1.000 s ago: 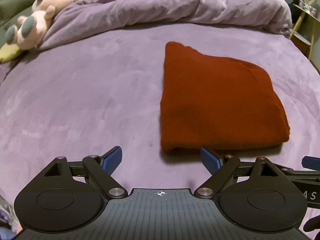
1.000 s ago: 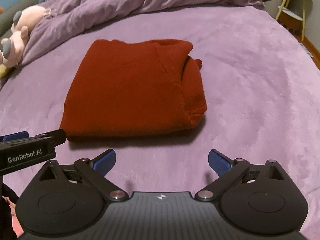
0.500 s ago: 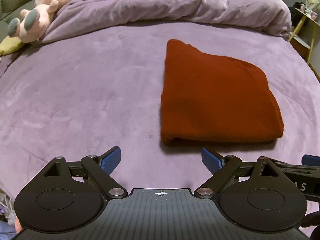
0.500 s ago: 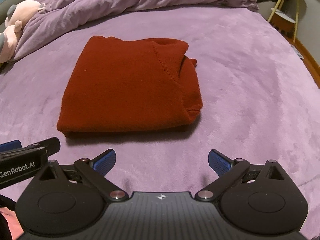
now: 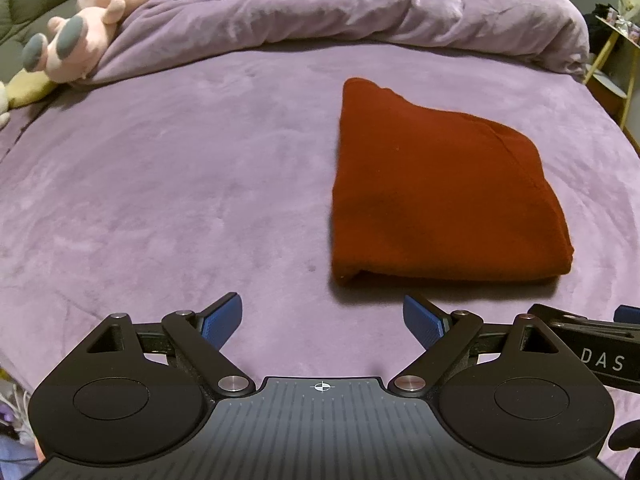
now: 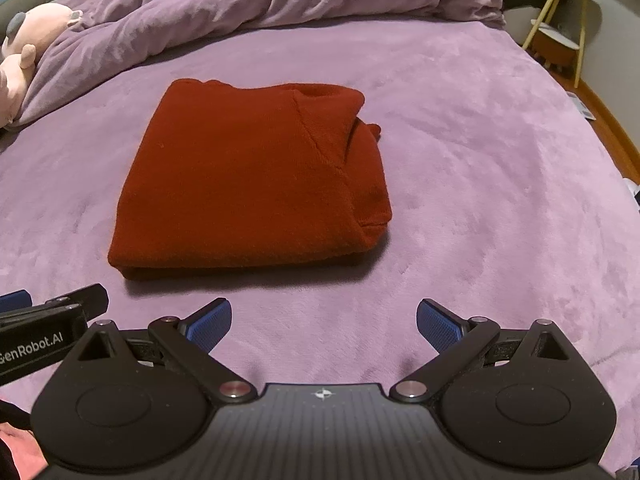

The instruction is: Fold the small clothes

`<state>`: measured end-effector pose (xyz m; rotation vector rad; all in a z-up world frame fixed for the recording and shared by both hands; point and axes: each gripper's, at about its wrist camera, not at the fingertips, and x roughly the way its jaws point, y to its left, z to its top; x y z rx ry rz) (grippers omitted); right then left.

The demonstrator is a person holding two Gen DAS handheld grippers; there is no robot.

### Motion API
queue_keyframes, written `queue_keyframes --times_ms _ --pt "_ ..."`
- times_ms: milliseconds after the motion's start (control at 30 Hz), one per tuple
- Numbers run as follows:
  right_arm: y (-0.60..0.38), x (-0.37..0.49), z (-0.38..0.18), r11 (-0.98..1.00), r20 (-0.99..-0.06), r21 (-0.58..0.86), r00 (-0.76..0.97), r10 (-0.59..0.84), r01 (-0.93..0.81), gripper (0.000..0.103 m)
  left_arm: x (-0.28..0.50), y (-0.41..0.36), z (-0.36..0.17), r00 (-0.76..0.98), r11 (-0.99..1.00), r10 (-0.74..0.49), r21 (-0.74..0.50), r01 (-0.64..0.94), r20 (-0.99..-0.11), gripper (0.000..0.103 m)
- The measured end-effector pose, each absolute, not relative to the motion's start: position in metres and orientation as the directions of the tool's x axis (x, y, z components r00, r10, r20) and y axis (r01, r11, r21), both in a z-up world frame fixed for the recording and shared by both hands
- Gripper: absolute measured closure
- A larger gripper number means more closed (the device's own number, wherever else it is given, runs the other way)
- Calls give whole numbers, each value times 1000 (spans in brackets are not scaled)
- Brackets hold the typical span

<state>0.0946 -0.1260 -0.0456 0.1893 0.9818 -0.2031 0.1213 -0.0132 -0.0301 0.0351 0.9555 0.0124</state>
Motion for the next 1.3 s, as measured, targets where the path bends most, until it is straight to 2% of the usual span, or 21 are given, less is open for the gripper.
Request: queue_keyframes --times_ms 1300 --pt "-127 98 -50 960 -847 74 526 -84 271 4 125 -9 -33 561 999 29 41 9 -828 11"
